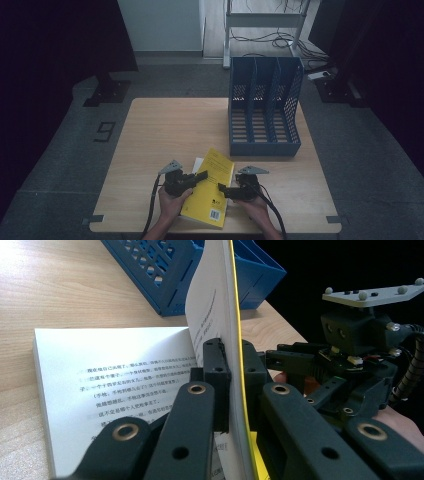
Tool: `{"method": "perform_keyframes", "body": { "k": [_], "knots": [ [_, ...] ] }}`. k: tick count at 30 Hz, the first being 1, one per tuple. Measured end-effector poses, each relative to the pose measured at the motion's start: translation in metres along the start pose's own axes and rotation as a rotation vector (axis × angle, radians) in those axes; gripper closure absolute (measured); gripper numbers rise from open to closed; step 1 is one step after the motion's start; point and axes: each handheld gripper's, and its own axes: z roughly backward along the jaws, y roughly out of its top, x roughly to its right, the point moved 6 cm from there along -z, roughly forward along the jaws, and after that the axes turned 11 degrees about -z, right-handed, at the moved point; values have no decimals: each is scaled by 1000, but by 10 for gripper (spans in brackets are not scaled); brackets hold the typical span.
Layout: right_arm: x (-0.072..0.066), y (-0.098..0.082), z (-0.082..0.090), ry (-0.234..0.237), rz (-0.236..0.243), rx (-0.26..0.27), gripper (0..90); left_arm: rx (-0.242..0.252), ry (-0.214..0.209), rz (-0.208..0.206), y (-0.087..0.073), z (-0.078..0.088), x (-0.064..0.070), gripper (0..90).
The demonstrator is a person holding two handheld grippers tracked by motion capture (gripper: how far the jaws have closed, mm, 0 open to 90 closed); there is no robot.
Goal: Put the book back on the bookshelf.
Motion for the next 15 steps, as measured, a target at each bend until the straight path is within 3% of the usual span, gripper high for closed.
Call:
{"method": "perform_keyframes", "body": {
  "k": [15],
  "knots": [
    [-3, 3, 3, 36, 3, 22, 125, 16, -3, -54, 10, 9, 9, 868]
  ]
}}
